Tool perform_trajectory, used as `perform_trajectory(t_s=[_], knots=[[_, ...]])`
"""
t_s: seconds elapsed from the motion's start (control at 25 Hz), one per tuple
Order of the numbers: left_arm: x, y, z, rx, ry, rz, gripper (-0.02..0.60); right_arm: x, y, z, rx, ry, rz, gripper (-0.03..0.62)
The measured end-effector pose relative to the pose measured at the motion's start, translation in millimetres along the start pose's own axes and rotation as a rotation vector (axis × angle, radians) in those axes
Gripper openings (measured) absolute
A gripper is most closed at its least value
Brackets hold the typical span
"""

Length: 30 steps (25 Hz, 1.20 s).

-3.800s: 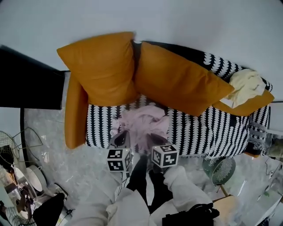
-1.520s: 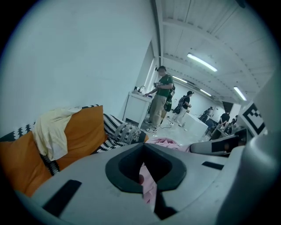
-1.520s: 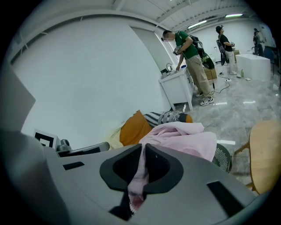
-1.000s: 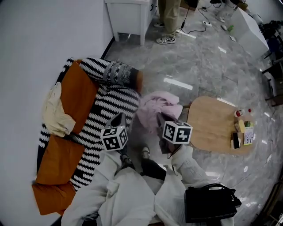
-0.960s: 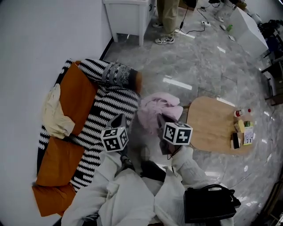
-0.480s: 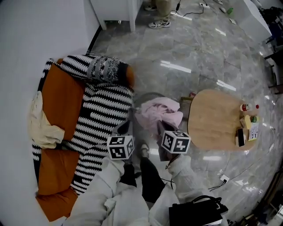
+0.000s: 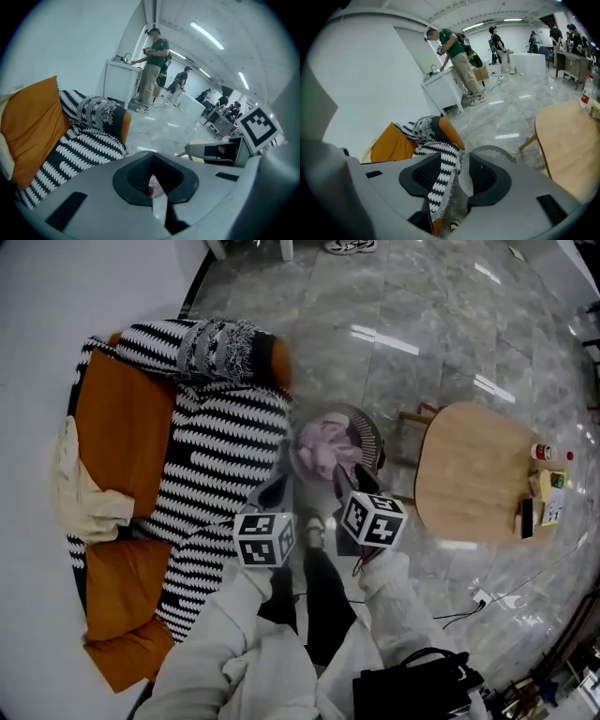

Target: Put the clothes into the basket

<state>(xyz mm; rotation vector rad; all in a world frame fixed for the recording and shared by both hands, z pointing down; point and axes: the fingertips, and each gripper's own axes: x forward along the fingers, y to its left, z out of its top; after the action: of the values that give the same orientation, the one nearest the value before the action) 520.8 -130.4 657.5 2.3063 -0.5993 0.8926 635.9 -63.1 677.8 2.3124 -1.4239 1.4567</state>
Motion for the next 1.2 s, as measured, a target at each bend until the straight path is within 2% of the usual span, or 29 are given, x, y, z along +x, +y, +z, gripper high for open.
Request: perform_trajectory(t_s=[0.32, 0.52, 0.64, 0.76, 0.96, 1.2], knots=[[-6, 16, -3, -0.011, 0.002, 0.010, 0.006, 1, 3, -16, -0.025, 0.026, -0.009, 0.164], [-17, 7, 4, -0.007, -0.013, -0.010, 0.006, -18, 21, 7, -0.021, -0.093, 0.075, 0.164], [-34, -2, 14, 0.001, -0.022, -0.021, 0.006, -38, 34, 19, -0.024, -0.121, 0.084, 0.164], [-50, -10, 40, 0.036, -0.061, -0.045, 0.006, -58, 47, 48, -0.017, -0.201, 0.094, 0.160], [-89, -19, 77, 0.080, -0.131, -0.080, 0.006, -108, 59, 91, -0.033, -0.330, 0.051, 0.062], [-137, -44, 90, 0.100, -0.207, -0.129, 0.006, -186, 81, 107, -0.035, -0.467, 0.060, 0.031]])
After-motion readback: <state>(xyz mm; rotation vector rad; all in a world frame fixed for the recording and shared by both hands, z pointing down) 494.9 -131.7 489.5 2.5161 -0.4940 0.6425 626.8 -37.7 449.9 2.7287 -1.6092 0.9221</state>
